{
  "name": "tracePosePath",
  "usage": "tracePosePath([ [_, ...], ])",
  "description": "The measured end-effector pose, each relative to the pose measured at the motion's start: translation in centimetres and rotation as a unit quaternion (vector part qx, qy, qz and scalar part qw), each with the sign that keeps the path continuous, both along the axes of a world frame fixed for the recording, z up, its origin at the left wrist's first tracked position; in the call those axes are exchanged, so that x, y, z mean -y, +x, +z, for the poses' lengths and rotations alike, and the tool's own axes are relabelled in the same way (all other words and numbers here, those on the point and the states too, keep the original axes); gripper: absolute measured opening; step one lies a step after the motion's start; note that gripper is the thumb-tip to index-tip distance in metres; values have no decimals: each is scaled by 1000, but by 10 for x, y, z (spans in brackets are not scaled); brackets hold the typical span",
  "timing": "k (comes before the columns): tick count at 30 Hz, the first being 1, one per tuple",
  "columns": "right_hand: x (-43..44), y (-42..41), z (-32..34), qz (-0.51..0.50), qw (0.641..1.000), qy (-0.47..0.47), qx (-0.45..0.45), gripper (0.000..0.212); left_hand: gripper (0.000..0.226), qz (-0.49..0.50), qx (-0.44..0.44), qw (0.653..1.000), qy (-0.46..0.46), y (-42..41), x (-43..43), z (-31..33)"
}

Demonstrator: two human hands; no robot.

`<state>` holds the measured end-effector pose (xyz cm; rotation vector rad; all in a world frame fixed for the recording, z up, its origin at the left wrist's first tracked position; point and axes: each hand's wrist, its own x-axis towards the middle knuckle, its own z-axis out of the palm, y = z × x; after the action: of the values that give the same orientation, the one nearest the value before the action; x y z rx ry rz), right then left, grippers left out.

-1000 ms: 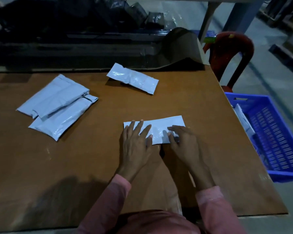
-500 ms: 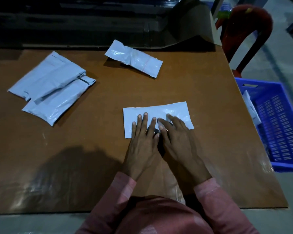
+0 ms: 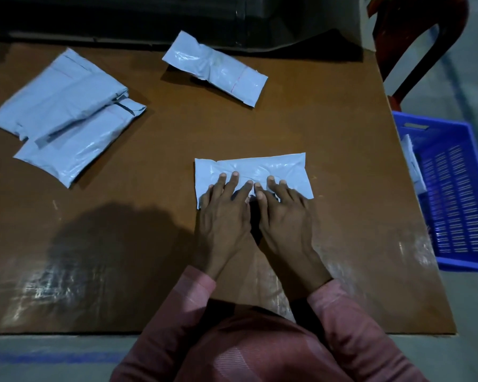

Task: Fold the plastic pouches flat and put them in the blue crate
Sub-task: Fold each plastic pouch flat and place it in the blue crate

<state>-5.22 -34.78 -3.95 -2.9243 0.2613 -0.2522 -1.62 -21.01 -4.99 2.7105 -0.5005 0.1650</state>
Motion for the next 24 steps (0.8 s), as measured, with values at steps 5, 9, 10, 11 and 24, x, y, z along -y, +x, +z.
tracePosePath([
  [5, 3, 17, 22, -21, 1000, -1, 22, 42, 33, -2, -14, 1000, 7, 12, -2, 11],
  [9, 13, 36, 22, 48, 995, 68, 56, 32, 26, -2, -4, 1000, 5, 17, -5, 8],
  [10, 14, 39, 19, 65, 994, 84, 27, 38, 29, -1, 3, 1000, 9, 19, -6, 9],
  [11, 14, 39, 17, 76, 992, 96, -20, 45, 34, 0, 11, 1000, 19, 19, -6, 8],
  [24, 16, 43, 12, 84, 979, 68, -173, 65, 59, -5, 2, 997, 72, 25, -10, -2],
])
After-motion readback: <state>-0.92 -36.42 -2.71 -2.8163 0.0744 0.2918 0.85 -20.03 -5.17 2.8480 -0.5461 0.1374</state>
